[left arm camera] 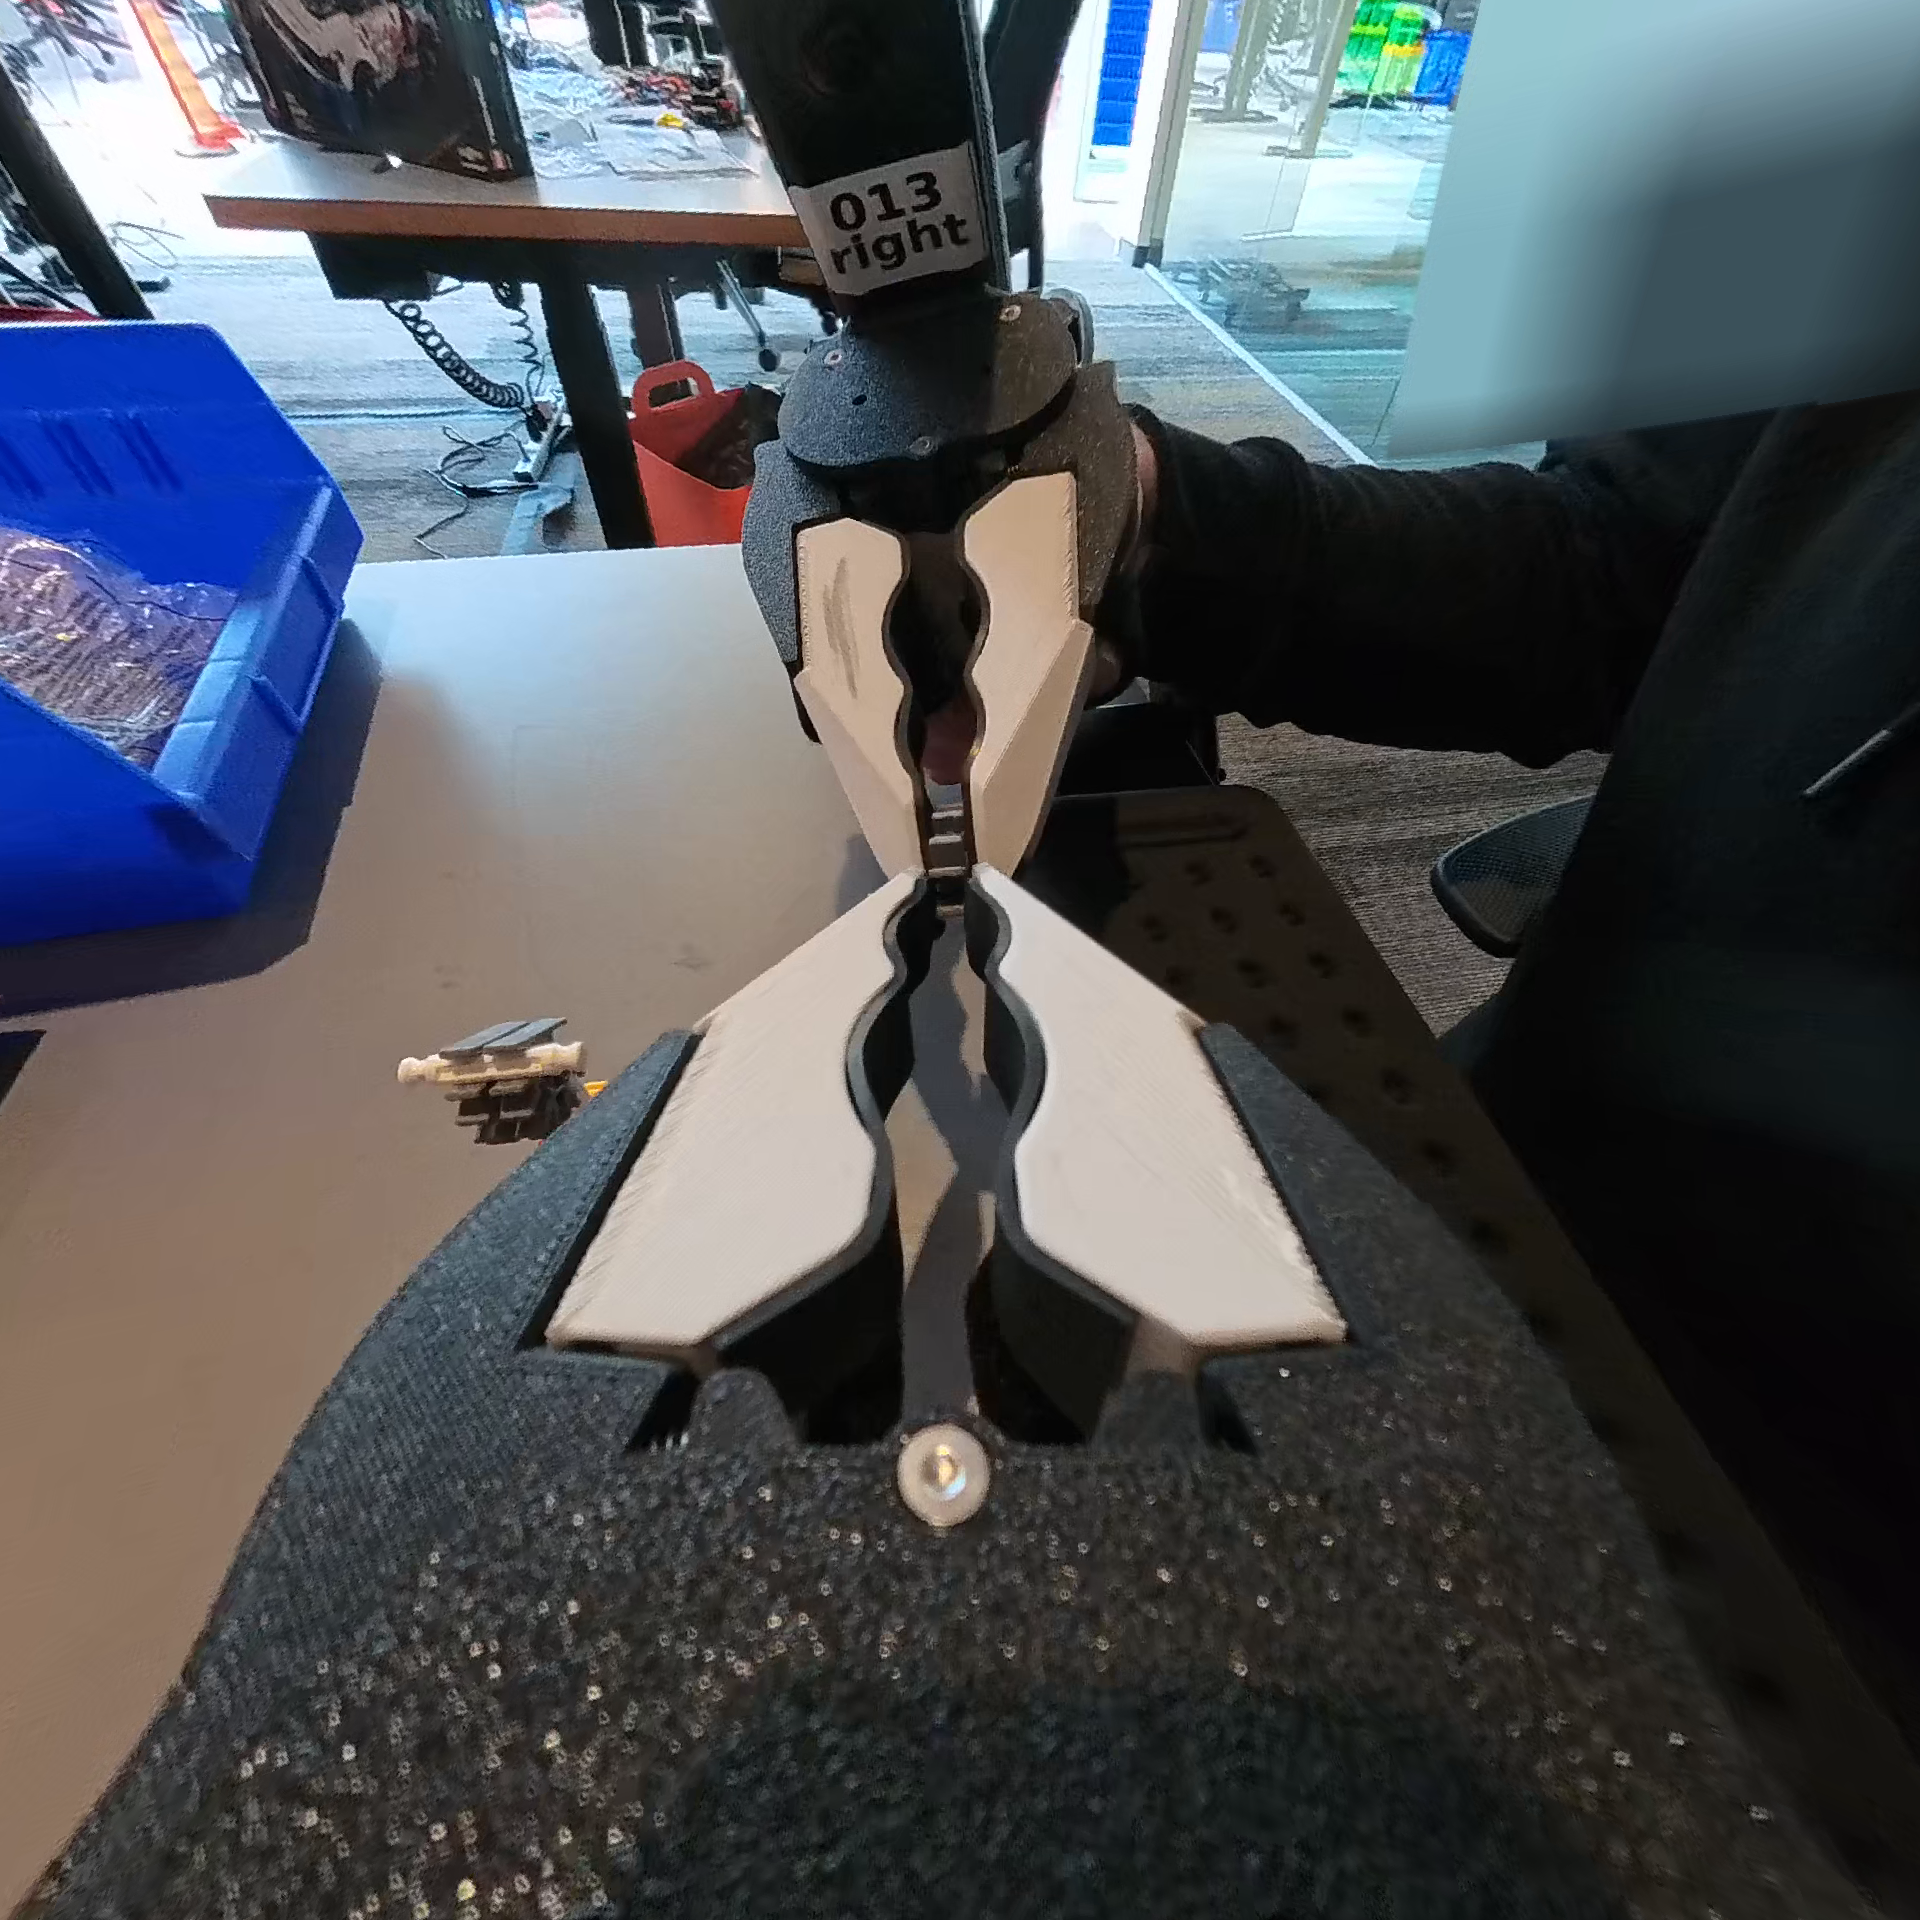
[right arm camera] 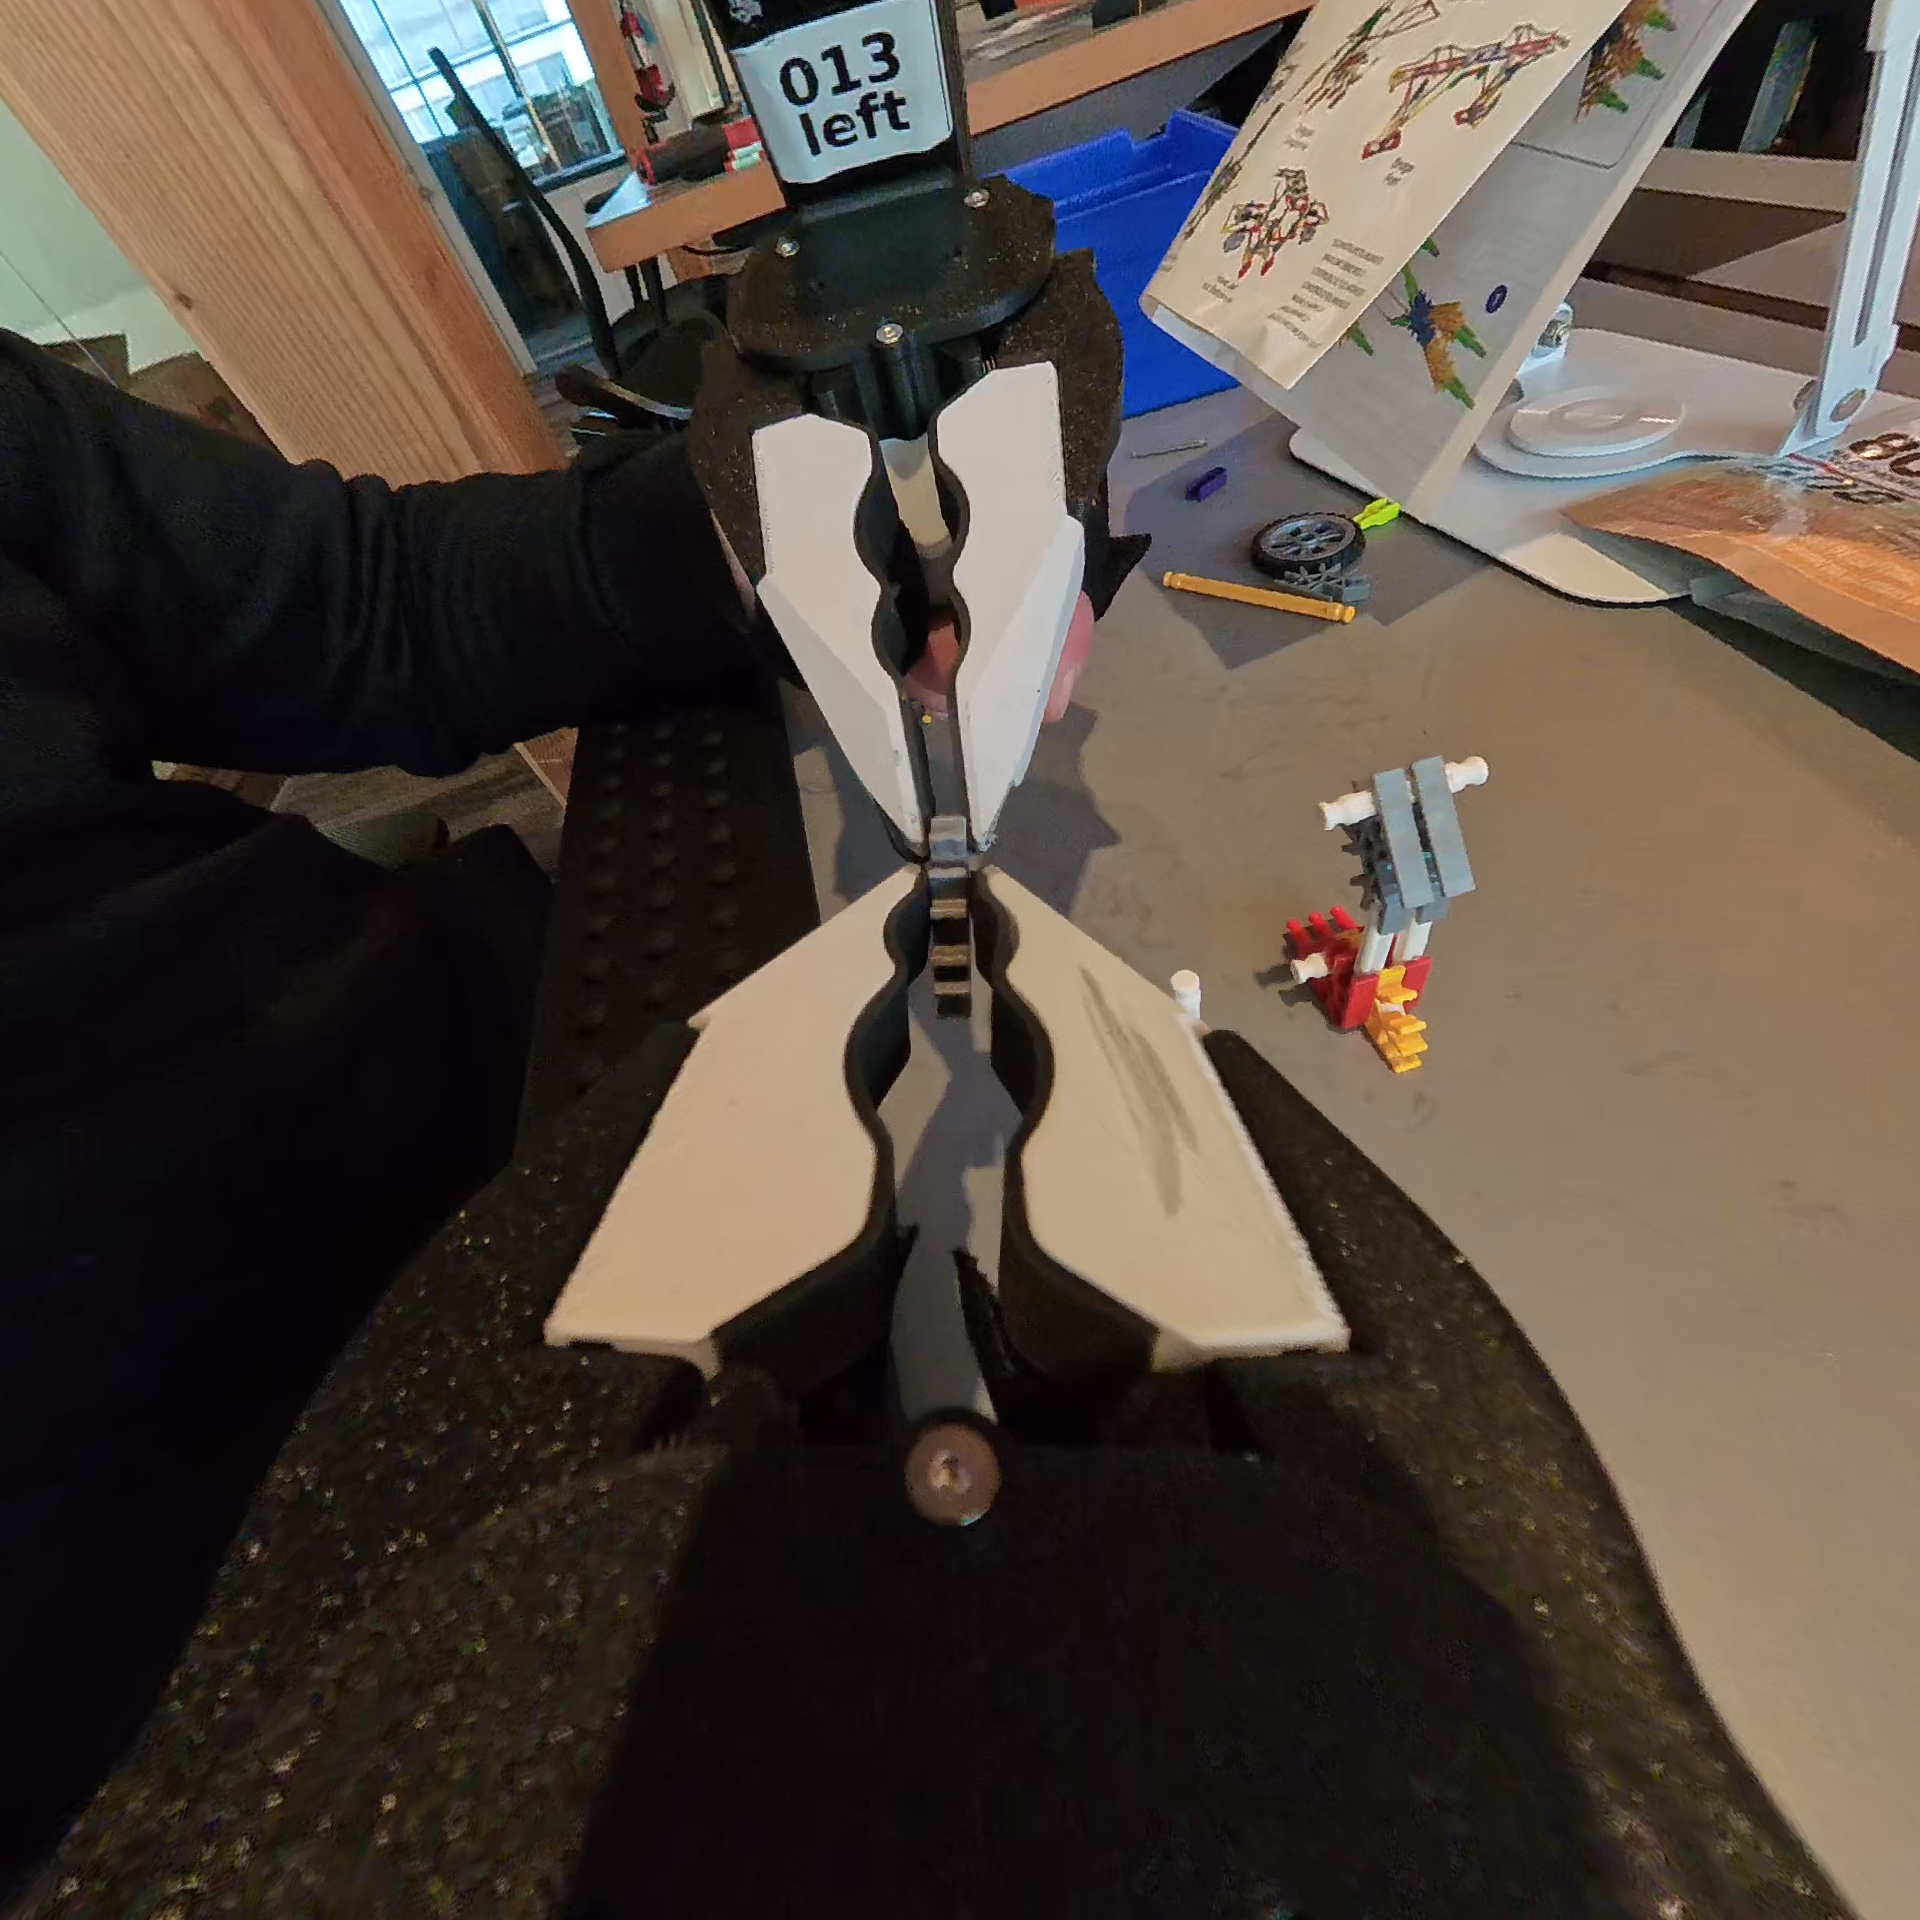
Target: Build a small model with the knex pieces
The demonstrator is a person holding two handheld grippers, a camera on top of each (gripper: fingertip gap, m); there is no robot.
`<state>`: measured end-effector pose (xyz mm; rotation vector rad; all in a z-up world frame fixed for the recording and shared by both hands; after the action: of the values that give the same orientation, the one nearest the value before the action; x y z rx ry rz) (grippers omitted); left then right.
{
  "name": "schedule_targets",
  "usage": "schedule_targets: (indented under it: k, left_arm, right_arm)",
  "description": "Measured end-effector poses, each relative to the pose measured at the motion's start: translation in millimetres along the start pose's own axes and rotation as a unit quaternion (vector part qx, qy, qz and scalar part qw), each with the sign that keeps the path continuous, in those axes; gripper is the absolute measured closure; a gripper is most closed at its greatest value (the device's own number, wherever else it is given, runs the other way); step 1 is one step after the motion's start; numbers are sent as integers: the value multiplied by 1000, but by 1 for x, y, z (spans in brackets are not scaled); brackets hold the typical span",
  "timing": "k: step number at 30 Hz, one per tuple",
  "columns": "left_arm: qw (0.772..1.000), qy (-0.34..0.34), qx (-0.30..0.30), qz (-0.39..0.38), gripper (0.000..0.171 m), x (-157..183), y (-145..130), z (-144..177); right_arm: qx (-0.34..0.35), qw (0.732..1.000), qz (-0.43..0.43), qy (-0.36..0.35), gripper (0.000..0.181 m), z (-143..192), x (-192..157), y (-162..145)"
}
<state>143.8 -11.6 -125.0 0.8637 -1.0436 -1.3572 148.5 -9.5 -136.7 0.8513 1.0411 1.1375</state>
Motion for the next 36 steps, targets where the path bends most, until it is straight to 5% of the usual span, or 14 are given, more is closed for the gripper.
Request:
schedule_targets:
  k: [7, 18, 22, 36]
  left_arm:
    - [1000, 20, 16, 14, 167, -10, 3, 5]
    - [998, 55, 23, 30, 166, -25, 7, 7]
    - [997, 48, 27, 53, 153, -27, 5, 8]
    - [996, 58, 21, 66, 166, -32, 0, 10]
  right_arm:
    - [0, 1000, -10, -17, 160, 4, 8, 1]
    - [14, 998, -35, -44, 176, 13, 23, 8]
    - [30, 997, -67, -38, 176, 14, 27, 11]
    - [51, 993, -97, -49, 168, 23, 36, 16]
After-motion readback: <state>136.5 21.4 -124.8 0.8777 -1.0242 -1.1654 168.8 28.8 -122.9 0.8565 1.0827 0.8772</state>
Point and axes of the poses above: each gripper's, where its closed fingertips meet, z back along the fingers, y out of its top, x = y × z across the jaws, the point moved 1 cm from there along z, back along the fingers, and after that the axes turned 6 degrees about -y, right-handed, at the moved point
